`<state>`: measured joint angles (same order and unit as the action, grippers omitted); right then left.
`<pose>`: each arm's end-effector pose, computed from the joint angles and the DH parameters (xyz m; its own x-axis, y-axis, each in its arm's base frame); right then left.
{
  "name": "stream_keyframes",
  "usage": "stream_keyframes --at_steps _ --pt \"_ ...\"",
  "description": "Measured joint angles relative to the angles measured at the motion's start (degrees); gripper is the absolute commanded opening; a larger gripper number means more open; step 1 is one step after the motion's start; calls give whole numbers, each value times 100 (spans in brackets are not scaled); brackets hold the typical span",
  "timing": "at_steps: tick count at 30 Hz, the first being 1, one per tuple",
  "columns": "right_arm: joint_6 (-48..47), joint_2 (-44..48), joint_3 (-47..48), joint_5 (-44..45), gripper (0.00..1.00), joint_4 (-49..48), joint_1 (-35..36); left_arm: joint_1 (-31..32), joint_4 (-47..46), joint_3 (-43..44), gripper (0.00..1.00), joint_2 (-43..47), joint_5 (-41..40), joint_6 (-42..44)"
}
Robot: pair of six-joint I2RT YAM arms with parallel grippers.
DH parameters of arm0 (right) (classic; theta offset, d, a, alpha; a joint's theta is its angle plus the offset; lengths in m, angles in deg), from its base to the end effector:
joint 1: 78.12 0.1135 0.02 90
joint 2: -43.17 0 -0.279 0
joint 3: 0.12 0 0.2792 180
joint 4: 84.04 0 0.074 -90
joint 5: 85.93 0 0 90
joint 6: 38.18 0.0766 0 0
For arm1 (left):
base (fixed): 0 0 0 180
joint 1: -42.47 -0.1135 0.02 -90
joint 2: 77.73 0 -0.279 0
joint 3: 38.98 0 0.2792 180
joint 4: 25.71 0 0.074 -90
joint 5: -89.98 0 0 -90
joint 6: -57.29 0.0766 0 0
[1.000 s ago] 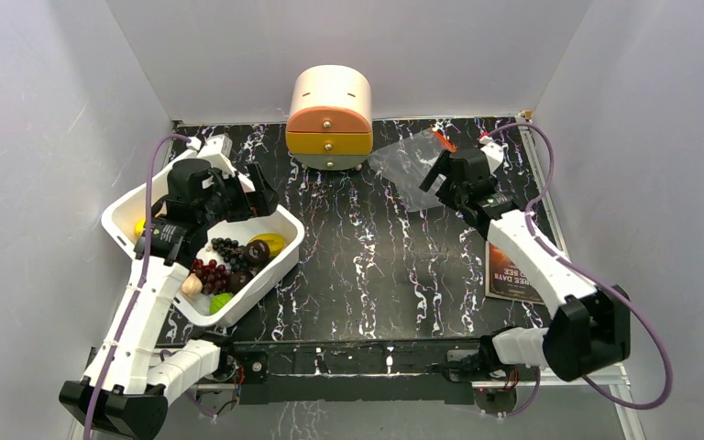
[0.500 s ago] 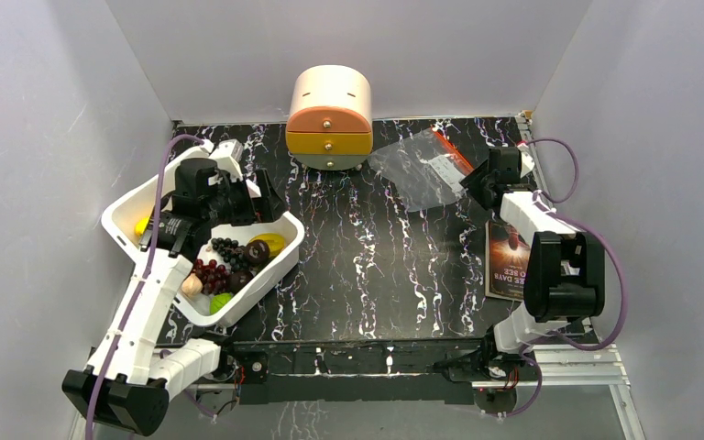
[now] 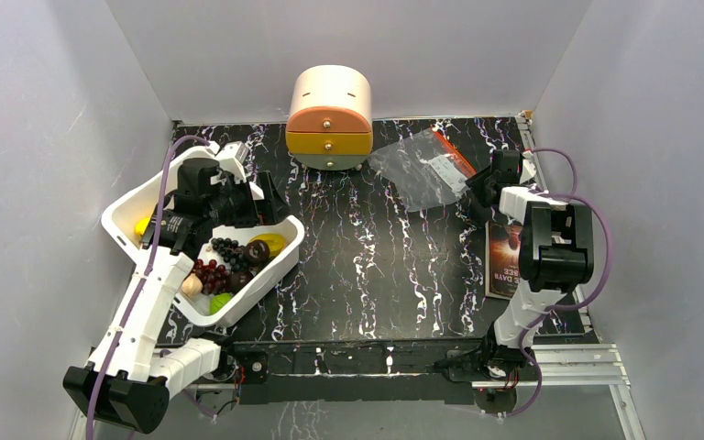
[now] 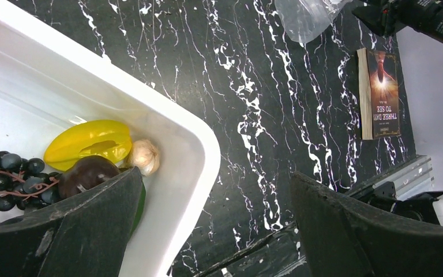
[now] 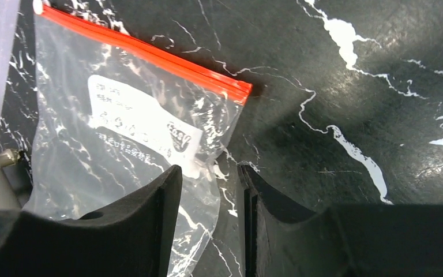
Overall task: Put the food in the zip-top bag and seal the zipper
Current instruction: Pick up the zipper food storage bag at the center of the board.
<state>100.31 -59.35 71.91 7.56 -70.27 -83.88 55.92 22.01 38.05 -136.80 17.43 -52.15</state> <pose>0.4262 -0.0477 0.1392 -0.3527 0.7868 -0.5065 0.6151 0.6028 0.5081 0.2571 -0.0851 0.3659 -0.6133 -0.1798 -0.7691 0.2873 0.8562 -0.4293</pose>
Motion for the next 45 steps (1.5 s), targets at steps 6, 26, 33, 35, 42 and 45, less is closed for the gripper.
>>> stream_keyframes --at_steps 6,26,33,35,42,45 --pt "234 -286 0 -168 38 -109 -101 0 118 0 98 35 61 -4" --pt "-33 -898 232 -1080 0 -811 -302 0 -13 -9 98 411 -87 -13" --pt "-380 -793 197 -1097 0 -688 -302 0 -101 -114 98 544 -291 -22" --pt "-466 -590 116 -1049 0 -599 -302 0 -144 -146 98 560 -361 -37" --pt "-782 745 -142 -748 0 -402 -280 0 -234 -411 98 516 -573 -116" --pt "-863 1298 -254 -535 0 -367 -129 2 -308 -479 98 396 -470 -98"
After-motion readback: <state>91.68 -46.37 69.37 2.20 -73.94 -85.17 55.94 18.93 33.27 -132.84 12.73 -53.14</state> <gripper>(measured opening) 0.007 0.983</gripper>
